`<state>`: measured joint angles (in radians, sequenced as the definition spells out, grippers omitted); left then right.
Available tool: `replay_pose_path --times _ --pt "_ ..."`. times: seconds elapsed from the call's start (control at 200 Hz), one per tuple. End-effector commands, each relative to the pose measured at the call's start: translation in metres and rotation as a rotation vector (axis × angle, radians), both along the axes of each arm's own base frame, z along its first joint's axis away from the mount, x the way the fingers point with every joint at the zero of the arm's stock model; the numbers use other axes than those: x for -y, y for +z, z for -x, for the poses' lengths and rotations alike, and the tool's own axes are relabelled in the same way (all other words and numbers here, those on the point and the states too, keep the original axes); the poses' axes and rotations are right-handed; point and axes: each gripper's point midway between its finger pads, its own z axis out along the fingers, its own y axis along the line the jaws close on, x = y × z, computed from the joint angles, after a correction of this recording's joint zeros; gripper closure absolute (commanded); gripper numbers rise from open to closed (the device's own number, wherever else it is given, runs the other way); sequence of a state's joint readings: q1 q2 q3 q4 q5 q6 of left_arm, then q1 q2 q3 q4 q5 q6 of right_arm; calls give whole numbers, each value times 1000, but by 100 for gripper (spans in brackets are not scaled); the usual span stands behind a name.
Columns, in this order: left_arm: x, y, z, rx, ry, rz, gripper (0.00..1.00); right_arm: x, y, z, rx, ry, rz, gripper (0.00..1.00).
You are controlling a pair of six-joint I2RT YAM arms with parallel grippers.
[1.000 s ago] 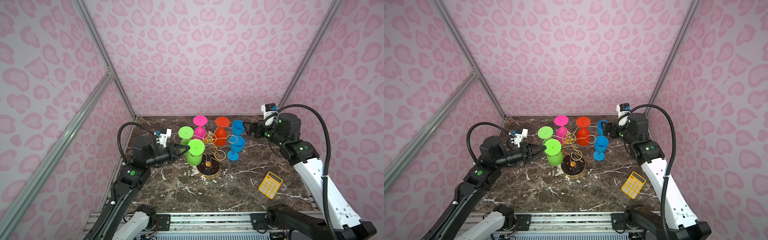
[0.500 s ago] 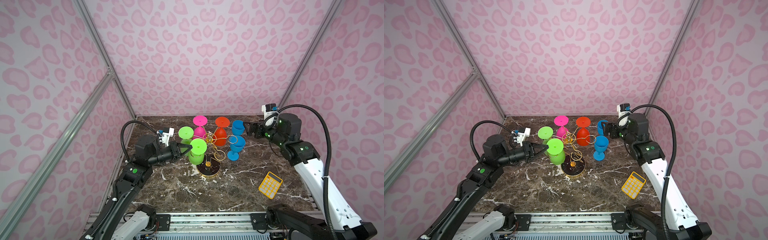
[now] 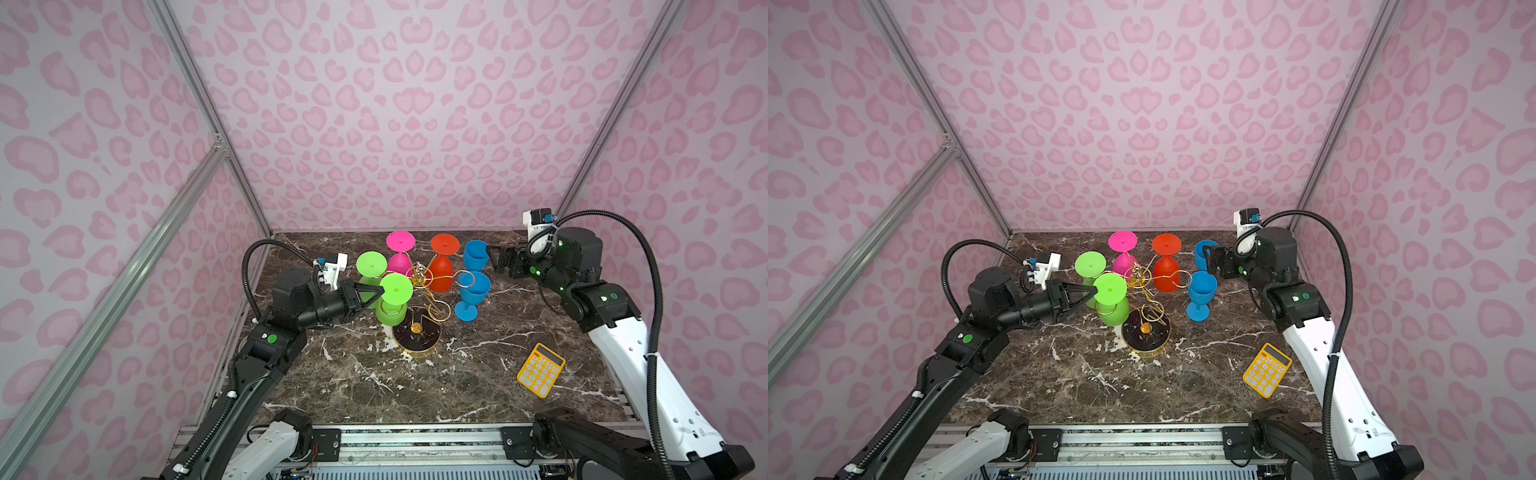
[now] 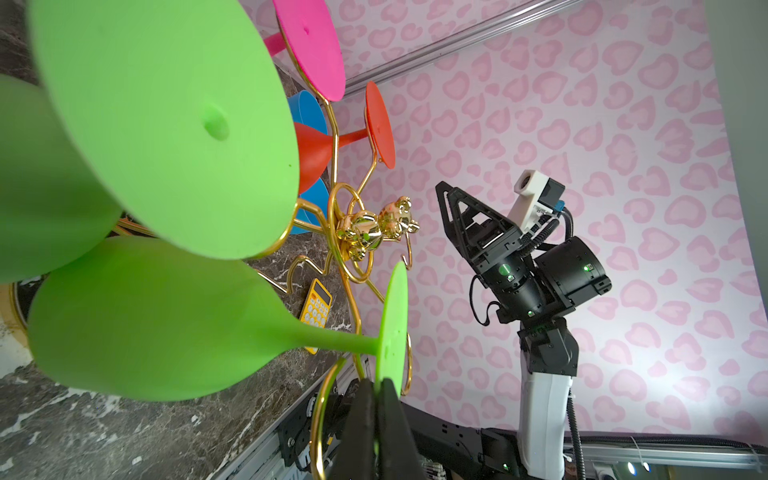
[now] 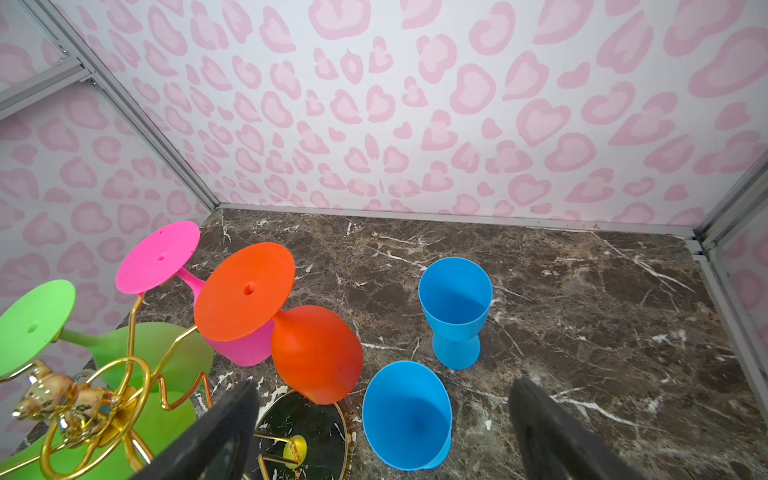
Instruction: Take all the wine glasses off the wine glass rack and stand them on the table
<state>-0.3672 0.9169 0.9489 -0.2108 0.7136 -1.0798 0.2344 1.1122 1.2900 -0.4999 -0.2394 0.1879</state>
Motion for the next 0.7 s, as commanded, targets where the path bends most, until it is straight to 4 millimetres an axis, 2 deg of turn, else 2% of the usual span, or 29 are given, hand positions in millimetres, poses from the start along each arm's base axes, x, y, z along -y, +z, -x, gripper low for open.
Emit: replay_pose_path --times 0.0,0.695 --pt "1 13 -4 52 8 18 96 1 3 -2 18 -3 5 5" --pt "-8 5 -9 33 74 2 96 -1 0 -3 10 3 8 4"
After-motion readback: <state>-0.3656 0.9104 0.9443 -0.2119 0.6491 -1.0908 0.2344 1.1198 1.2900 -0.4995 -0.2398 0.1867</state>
